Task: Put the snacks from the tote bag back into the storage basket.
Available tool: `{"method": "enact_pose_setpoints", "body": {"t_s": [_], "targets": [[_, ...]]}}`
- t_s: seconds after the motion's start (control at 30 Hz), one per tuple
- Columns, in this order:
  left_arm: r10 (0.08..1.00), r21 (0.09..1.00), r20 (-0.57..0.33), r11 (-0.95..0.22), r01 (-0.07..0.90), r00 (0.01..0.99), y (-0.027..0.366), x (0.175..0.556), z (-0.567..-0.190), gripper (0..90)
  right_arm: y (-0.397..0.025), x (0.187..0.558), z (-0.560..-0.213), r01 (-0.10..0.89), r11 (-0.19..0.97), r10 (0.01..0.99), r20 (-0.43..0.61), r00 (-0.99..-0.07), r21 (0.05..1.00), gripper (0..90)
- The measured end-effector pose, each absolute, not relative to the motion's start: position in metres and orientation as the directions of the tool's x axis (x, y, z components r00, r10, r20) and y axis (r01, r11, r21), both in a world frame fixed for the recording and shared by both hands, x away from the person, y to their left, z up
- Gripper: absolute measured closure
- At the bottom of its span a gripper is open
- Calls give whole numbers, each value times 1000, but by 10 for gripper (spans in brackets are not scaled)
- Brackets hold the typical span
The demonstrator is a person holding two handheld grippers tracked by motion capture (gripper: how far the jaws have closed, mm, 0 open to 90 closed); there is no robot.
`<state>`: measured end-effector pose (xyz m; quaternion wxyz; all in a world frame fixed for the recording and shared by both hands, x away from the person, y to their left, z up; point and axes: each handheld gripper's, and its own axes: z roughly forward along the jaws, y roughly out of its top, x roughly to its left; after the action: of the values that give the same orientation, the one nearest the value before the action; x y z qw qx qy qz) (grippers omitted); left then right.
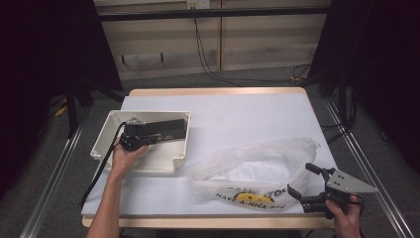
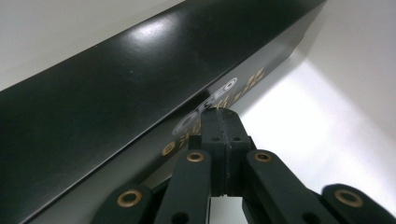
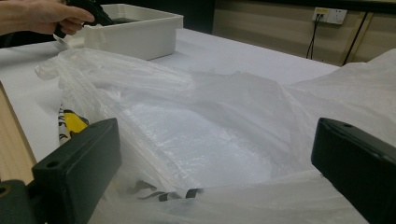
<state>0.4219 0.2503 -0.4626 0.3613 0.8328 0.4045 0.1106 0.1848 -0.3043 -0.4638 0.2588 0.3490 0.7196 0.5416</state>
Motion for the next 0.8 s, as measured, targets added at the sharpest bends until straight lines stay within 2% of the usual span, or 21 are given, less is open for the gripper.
{"method": "enact_pose_setpoints", "body": {"t_s": [0.27,0.43,0.63,0.8], "targets": [[758,712,-125,-381,590,640,248,429,-466,900,-303,185,-464,222,172,778,6,-628,960,12],[775,708,-99,-385,592,624,246,430,-468,900,-305,185,-464,221,163,783,11,-622,962,12],[784,710,-108,-370,600,611,245,433,-471,867,-304,184,-464,225,165,783,11,-622,960,12],[789,720,-102,-361,592,606,245,435,-473,873,-304,184,-464,221,169,778,7,-628,961,12]]}}
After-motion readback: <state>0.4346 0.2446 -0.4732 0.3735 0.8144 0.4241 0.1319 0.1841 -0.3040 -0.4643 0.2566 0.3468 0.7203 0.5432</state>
